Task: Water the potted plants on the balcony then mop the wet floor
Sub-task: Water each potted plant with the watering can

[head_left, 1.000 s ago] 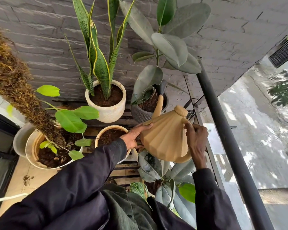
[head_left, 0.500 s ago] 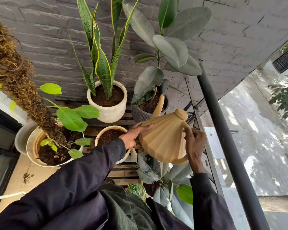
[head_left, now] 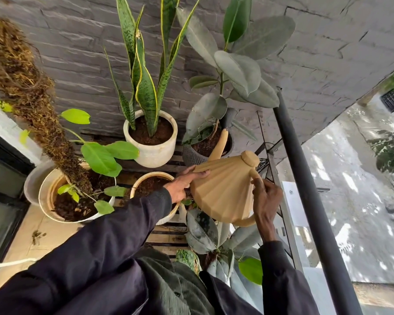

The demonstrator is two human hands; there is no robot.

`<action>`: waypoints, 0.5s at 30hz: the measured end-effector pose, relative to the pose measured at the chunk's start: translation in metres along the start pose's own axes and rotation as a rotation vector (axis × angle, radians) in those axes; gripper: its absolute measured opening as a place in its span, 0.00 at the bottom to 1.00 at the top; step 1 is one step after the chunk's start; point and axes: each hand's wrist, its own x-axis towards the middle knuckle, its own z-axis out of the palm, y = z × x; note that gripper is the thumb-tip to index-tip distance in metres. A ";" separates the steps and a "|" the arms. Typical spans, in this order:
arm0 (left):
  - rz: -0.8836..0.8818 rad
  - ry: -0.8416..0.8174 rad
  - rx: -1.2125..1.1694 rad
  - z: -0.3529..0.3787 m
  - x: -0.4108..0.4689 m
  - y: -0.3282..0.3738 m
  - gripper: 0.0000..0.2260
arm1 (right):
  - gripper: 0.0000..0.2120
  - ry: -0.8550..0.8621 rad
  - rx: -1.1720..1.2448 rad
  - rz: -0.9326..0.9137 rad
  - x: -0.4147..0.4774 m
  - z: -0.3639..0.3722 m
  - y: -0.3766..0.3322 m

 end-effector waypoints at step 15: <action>0.007 -0.016 -0.028 -0.010 -0.014 -0.011 0.40 | 0.36 -0.033 0.029 0.011 -0.021 -0.006 -0.013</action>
